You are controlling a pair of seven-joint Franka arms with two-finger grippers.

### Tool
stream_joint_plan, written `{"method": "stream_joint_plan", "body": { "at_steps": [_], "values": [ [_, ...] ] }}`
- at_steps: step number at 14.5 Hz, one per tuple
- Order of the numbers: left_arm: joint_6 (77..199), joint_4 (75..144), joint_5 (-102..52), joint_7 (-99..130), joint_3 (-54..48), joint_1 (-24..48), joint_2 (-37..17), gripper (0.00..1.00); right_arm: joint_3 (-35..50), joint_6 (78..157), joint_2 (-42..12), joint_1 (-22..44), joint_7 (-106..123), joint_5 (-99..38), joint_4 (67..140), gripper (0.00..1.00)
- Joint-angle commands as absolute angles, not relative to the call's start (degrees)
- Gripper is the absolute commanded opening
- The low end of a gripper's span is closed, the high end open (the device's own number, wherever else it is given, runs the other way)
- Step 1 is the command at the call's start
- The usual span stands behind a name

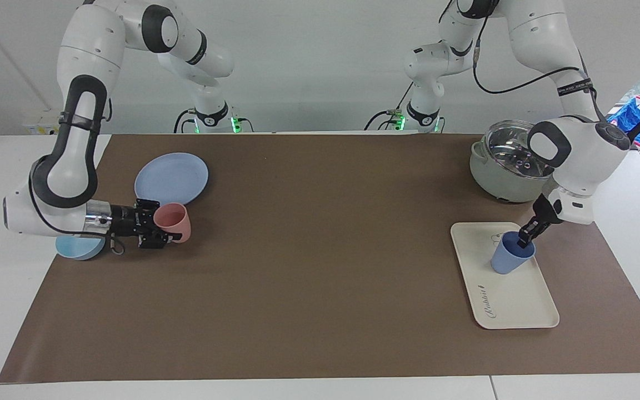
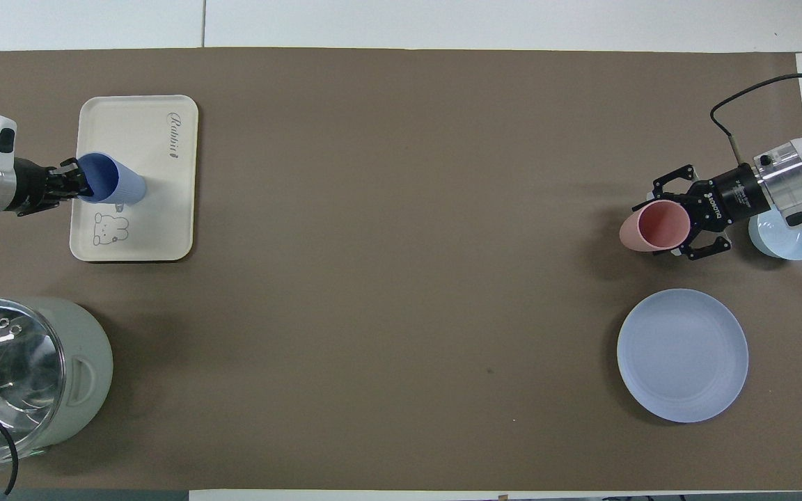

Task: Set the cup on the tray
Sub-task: 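Place the blue cup on the tray while the right gripper lowers its cup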

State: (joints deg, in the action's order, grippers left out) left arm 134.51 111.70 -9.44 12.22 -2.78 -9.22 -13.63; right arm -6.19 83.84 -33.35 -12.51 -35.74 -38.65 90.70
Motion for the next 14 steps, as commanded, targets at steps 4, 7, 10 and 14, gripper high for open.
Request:
{"method": "stream_joint_plan", "body": {
  "at_steps": [4,7,10,14],
  "values": [
    [138.24,114.87,-11.16,11.25,-2.9,-8.61,-12.39,0.0,-5.1,77.26,-41.66,-14.15,-33.58,-35.25,80.16,0.0],
    [139.48,114.96,-12.83,11.25,-2.9,-7.38,-13.18,0.0,-5.01,77.43,-42.19,-14.06,-32.53,-34.45,80.16,0.0],
    [139.48,115.31,-12.83,11.25,-2.9,-7.38,-13.1,0.0,-5.01,77.96,-42.1,-13.71,-31.55,-34.63,80.24,0.0],
    [139.22,115.23,-12.75,10.99,-2.73,-7.38,-13.1,0.0,-5.1,78.83,-41.57,-13.36,-31.29,-34.63,80.33,1.0]
  ]
}}
